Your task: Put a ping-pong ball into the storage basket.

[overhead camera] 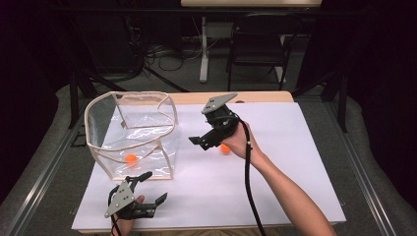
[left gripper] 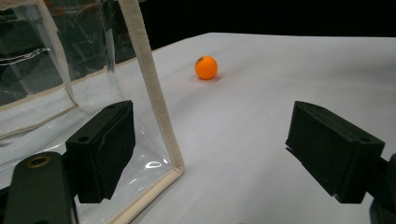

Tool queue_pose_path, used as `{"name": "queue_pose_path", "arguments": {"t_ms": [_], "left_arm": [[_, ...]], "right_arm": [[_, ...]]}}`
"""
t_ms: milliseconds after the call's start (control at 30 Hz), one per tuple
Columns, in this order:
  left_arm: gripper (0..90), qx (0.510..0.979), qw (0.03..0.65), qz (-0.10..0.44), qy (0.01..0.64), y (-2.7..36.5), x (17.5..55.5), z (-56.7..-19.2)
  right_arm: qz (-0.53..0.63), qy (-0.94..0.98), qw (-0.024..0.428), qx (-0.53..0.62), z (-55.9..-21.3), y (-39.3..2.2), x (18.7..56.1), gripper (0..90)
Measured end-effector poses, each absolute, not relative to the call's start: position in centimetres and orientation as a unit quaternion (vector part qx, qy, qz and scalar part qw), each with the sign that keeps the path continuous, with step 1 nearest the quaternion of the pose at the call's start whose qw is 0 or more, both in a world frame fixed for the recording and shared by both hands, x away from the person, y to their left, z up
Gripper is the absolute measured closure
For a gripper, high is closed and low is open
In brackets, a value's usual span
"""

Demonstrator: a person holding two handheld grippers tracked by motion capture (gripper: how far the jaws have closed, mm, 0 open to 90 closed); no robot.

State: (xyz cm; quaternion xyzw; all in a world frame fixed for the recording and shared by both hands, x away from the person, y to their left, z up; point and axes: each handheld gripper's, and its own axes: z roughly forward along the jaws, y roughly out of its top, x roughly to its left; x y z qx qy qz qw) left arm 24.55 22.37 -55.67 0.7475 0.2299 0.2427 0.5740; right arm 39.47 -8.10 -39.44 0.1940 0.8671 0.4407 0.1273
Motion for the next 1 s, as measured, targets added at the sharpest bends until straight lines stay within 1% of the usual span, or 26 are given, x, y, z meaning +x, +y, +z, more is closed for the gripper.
{"name": "queue_pose_path", "arguments": {"t_ms": [567, 1000], "left_arm": [[15.5, 0.748, 0.573, 0.243, 0.229, 22.3, 24.5, -55.6], [15.5, 0.748, 0.574, 0.244, 0.229, 22.3, 24.5, -55.6]], "right_arm": [[0.429, 0.866, 0.132, 0.221, -43.5, -11.1, 38.1, 1.0], [0.434, 0.860, 0.124, 0.236, -46.4, -12.7, 36.8, 0.0]]}}
